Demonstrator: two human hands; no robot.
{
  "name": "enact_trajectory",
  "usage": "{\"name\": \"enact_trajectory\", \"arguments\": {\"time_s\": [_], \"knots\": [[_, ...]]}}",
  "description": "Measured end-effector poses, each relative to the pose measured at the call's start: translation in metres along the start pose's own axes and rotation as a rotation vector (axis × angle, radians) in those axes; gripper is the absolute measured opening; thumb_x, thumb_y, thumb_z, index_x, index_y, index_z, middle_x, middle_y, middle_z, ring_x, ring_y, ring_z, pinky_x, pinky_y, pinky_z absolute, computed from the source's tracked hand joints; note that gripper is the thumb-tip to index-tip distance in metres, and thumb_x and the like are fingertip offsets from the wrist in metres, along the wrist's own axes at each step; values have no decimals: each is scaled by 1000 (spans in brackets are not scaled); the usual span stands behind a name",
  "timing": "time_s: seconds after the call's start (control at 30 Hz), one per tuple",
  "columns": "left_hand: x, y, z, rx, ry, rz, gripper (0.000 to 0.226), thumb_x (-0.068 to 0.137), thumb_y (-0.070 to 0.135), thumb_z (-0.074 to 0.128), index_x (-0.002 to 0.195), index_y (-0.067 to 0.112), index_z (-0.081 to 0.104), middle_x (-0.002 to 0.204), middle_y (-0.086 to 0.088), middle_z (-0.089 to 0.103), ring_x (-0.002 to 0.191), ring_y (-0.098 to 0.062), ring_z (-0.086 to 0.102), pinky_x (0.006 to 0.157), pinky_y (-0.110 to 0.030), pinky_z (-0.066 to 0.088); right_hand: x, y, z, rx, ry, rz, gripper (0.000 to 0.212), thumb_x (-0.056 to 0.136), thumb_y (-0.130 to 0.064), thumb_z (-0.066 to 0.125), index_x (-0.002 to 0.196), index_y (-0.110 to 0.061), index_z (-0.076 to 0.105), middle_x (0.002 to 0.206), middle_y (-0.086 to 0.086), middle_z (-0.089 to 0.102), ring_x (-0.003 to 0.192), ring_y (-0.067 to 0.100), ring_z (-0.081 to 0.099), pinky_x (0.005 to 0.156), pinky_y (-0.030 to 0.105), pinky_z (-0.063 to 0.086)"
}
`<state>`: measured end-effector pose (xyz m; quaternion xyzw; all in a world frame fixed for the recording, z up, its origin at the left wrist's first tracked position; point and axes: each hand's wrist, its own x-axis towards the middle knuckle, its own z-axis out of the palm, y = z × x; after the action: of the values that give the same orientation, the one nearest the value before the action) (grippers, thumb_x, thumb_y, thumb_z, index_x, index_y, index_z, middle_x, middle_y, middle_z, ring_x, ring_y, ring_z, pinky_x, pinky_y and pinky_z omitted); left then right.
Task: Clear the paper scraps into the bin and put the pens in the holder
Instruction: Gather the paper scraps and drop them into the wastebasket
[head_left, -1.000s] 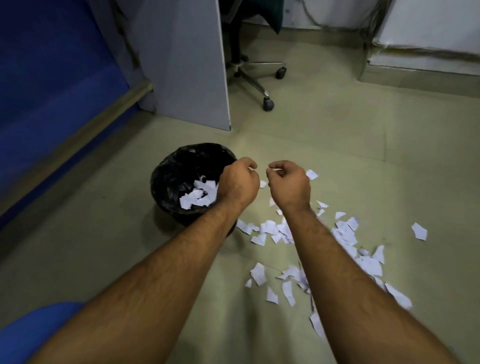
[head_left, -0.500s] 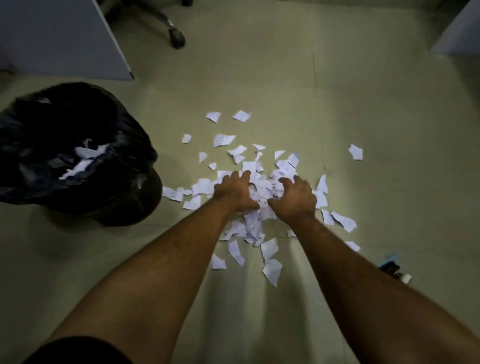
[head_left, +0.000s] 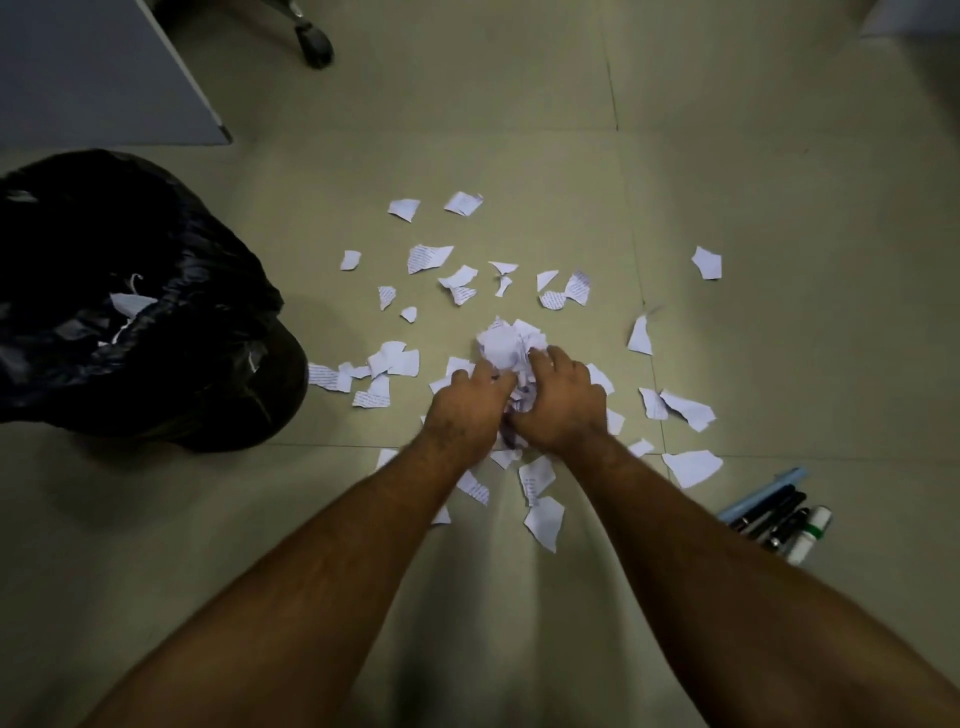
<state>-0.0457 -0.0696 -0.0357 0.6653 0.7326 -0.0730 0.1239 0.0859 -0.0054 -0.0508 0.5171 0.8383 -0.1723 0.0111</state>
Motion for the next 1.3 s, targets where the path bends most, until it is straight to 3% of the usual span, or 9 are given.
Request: {"name": "enact_trajectory", "arguments": {"time_s": [0.1,0.17,0.27,0.37,0.53,0.7,0.83,1.1,1.3], "knots": [[-3,-3,0,103,140,-100,80,77,49,71,142,20,35,137,-15,46,111,-30,54,74,-36,53,5,2,4,-18,-41,4,103,73,-74,60,156,-26,21,162,10,25,144,36,31,107,53,37],[1,-10,4,42,153,-161,96,69,62,72,146,20,32,141,-18,44,116,-35,53,79,-41,54,7,0,4,-93,-109,-20,99,72,-77,59,154,-32,26,162,8,26,145,36,29,107,54,34],[6,-11,6,-82,-99,-150,113,69,65,72,155,27,9,157,-19,22,137,-44,34,99,-52,45,4,-7,1,-85,-128,-34,75,77,-63,65,142,-33,45,155,5,37,141,33,34,105,51,36],[2,-1,-6,-24,-183,-88,89,78,46,72,150,26,24,149,-17,34,129,-41,42,97,-45,46,-5,-15,-2,-20,-92,-27,52,76,-42,71,125,-27,62,137,5,53,122,31,50,92,43,45],[-9,4,-13,-20,-90,-106,34,90,16,60,124,12,57,126,-16,55,108,-33,59,87,-37,49,-17,-14,5,121,-33,19,24,86,-23,59,107,-20,71,109,8,60,98,32,59,76,36,52],[-9,-5,-17,-247,-65,-251,31,88,21,67,117,7,66,119,-15,66,105,-30,63,91,-32,47,-18,-18,5,381,30,98,21,89,-15,61,105,-15,74,105,15,65,95,34,63,79,32,46],[-17,-9,-46,-411,106,-436,13,88,12,63,98,9,70,102,-15,71,94,-33,67,77,-31,50,-17,-39,-19,571,108,176,17,87,-14,64,97,-11,78,100,13,75,92,32,67,77,27,46],[-48,-42,-144,-553,294,-605,16,85,1,55,80,10,67,91,-17,70,83,-35,64,63,-29,39,-15,-97,-98,842,190,332,17,86,-15,62,92,-17,78,87,6,75,84,27,68,69,22,42],[-77,-89,-223,-593,445,-651,12,81,6,57,75,12,66,82,-13,69,77,-34,62,62,-28,40,-3,-174,-158,1055,201,232,14,73,-28,64,67,-39,71,65,-3,70,71,29,71,68,46,62]]}}
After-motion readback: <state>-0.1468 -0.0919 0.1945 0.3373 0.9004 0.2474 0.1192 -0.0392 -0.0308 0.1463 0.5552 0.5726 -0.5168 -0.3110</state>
